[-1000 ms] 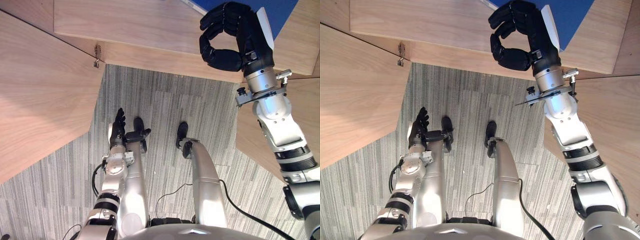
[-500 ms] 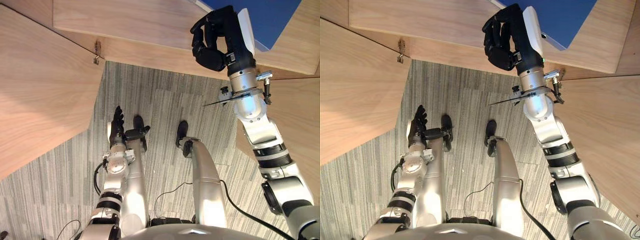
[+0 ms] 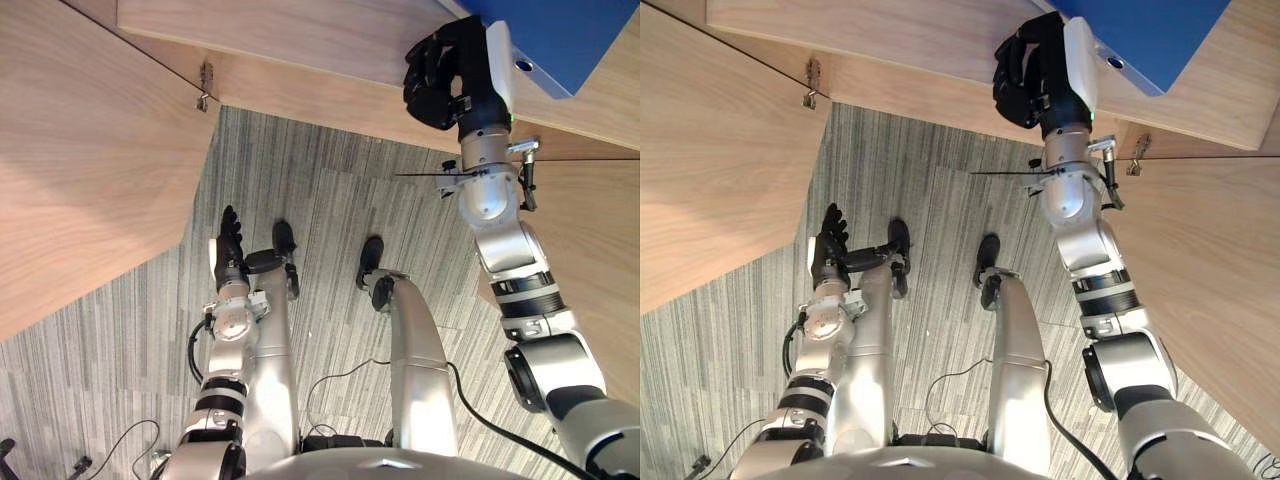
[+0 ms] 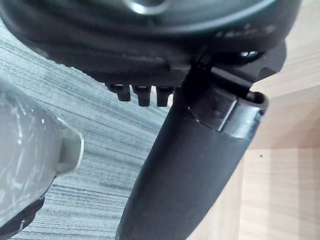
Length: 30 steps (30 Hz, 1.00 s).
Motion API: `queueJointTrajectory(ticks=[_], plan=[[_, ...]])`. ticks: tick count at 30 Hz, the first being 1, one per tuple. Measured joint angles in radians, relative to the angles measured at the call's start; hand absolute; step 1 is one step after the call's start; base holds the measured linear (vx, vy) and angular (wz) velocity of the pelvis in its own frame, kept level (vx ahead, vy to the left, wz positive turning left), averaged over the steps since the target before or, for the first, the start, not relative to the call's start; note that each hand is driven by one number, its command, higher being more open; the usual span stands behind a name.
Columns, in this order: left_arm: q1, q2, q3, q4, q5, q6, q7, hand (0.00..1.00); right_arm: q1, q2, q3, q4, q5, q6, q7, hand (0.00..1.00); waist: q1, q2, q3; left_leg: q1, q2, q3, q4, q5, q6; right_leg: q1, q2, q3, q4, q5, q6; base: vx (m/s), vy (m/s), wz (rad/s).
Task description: Walk over to the cabinet, pick up the folder, carry it to the office cabinet, place the folder inside the office cabinet, then close the office cabinet door
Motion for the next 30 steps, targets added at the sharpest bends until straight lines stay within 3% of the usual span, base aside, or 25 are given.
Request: queueJointTrajectory(ticks=[10,19,30], plan=[[-0.008,-0.007,0.002,-0.006,-0.009,0.0,0.009,1.0,-0.099,0.004,-0.118,0.086,0.004,0.028,-0.059,0.0,0.002,0.007,0.004,-0.017,-0.005,-0.009,-0.005,0.01,-0.003,-0.014,-0.004,-0.009,0.001,0.0,0.0,0.0,0.009,0.02],[-0.008,-0.006,0.001,-0.012,-0.019,-0.002,0.008,1.0,-0.161,-0.09,-0.15,0.219,0.042,0.04,-0.073,0.0,0.001,0.012,0.007,-0.028,-0.007,-0.012,-0.002,0.01,-0.001,-0.018,-0.007,-0.013,-0.003,0.003,0.002,0.0,0.0,0.0],[-0.032,0.005,-0.001,-0.008,-0.039,-0.003,0.015,1.0,-0.314,-0.097,-0.094,0.361,0.044,0.034,-0.098,0.0,-0.027,0.027,0.016,-0.063,-0.004,0.001,-0.002,0.038,0.019,-0.056,-0.008,-0.006,-0.015,0.043,0.01,-0.03,0.01,-0.04]])
